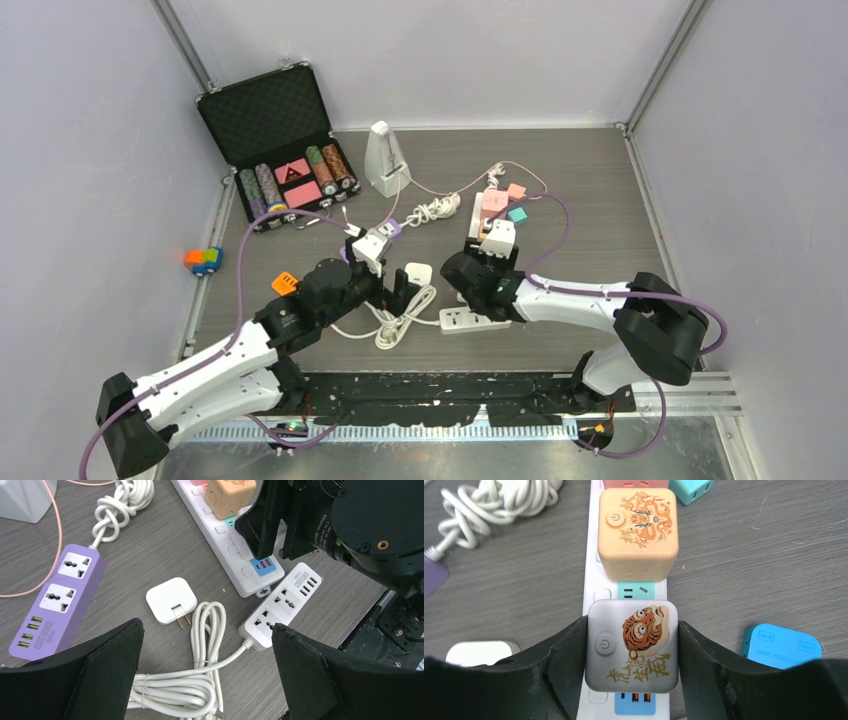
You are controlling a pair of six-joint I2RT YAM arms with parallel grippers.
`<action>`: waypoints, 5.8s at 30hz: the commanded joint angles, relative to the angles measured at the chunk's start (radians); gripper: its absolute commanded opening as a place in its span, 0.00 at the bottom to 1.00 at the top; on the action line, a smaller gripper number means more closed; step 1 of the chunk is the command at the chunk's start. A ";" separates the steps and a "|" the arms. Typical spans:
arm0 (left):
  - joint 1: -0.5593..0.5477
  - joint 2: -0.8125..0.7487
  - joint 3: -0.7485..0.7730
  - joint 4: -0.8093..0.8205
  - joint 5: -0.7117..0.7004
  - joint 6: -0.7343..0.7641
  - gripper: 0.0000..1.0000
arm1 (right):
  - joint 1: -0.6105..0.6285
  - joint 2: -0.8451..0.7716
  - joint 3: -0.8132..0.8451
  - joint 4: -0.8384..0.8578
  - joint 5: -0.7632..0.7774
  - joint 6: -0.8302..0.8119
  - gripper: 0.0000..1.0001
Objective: Insert the plug
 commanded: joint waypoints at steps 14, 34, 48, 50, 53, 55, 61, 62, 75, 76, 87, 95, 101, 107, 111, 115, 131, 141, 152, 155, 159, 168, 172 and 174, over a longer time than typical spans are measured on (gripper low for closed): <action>0.008 -0.104 0.006 -0.021 -0.080 0.019 0.99 | -0.169 -0.062 0.275 -0.475 -0.457 -0.072 0.96; 0.008 -0.169 -0.045 -0.024 -0.097 0.033 0.99 | -0.187 0.164 0.333 -0.566 -0.512 0.012 0.60; 0.008 -0.179 -0.051 -0.018 -0.115 0.036 0.99 | -0.192 0.326 0.171 -0.380 -0.584 0.060 0.28; 0.008 -0.178 -0.051 -0.015 -0.115 0.031 0.99 | -0.205 0.322 0.160 -0.357 -0.588 0.055 0.28; 0.008 -0.174 -0.053 -0.005 -0.108 0.016 0.99 | -0.237 0.307 0.168 -0.339 -0.580 0.029 0.28; 0.008 -0.171 -0.055 0.005 -0.102 0.003 0.99 | -0.264 0.293 0.181 -0.330 -0.579 0.003 0.28; 0.008 -0.159 -0.050 0.022 -0.097 -0.023 0.99 | -0.358 0.312 0.253 -0.300 -0.561 -0.102 0.28; 0.008 -0.158 -0.051 0.025 -0.098 -0.024 0.99 | -0.368 0.316 0.263 -0.290 -0.558 -0.129 0.28; 0.009 -0.104 -0.027 0.021 -0.128 -0.018 0.99 | -0.491 0.442 0.538 -0.239 -0.555 -0.339 0.38; 0.009 -0.098 -0.024 0.021 -0.126 -0.020 0.99 | -0.491 0.429 0.544 -0.243 -0.558 -0.343 0.42; 0.012 -0.121 -0.047 -0.007 -0.111 -0.005 0.99 | -0.491 0.198 0.531 -0.335 -0.590 -0.348 0.96; 0.017 -0.179 -0.072 -0.046 -0.105 0.019 0.99 | -0.491 -0.009 0.428 -0.356 -0.641 -0.315 0.95; 0.017 -0.205 -0.087 -0.038 -0.109 0.015 0.99 | -0.489 -0.118 0.352 -0.401 -0.682 -0.289 0.95; 0.019 -0.205 -0.095 -0.036 -0.114 0.014 0.99 | -0.490 -0.220 0.260 -0.468 -0.696 -0.244 0.97; 0.018 -0.194 -0.095 -0.029 -0.110 0.013 0.99 | -0.489 -0.294 0.192 -0.518 -0.679 -0.213 0.95; 0.018 -0.181 -0.091 -0.019 -0.103 0.012 0.99 | -0.490 -0.359 0.122 -0.552 -0.674 -0.176 0.94; 0.019 -0.165 -0.093 -0.011 -0.085 0.004 0.99 | -0.558 -0.199 -0.051 -0.435 -0.639 -0.069 0.99; 0.019 -0.179 -0.105 0.004 -0.087 -0.001 0.99 | -0.591 -0.159 -0.145 -0.261 -0.653 -0.088 0.98; 0.020 -0.178 -0.097 0.006 -0.058 -0.026 0.99 | -0.593 -0.150 -0.149 -0.200 -0.685 -0.123 0.64; 0.020 -0.179 -0.091 0.009 -0.041 -0.035 0.99 | -0.592 -0.201 -0.146 -0.202 -0.707 -0.148 0.55; 0.020 -0.171 -0.078 0.013 -0.035 -0.063 0.99 | -0.591 -0.293 -0.128 -0.219 -0.754 -0.182 0.50; 0.019 -0.124 -0.067 0.215 0.062 -0.199 0.99 | -0.554 -0.534 -0.047 -0.192 -0.949 -0.064 0.49; 0.018 -0.065 -0.082 0.419 0.136 -0.202 0.99 | -0.423 -0.584 0.009 -0.145 -0.897 0.062 0.48; 0.018 -0.019 -0.043 0.410 0.161 -0.194 0.99 | -0.331 -0.576 0.054 -0.140 -0.840 0.107 0.48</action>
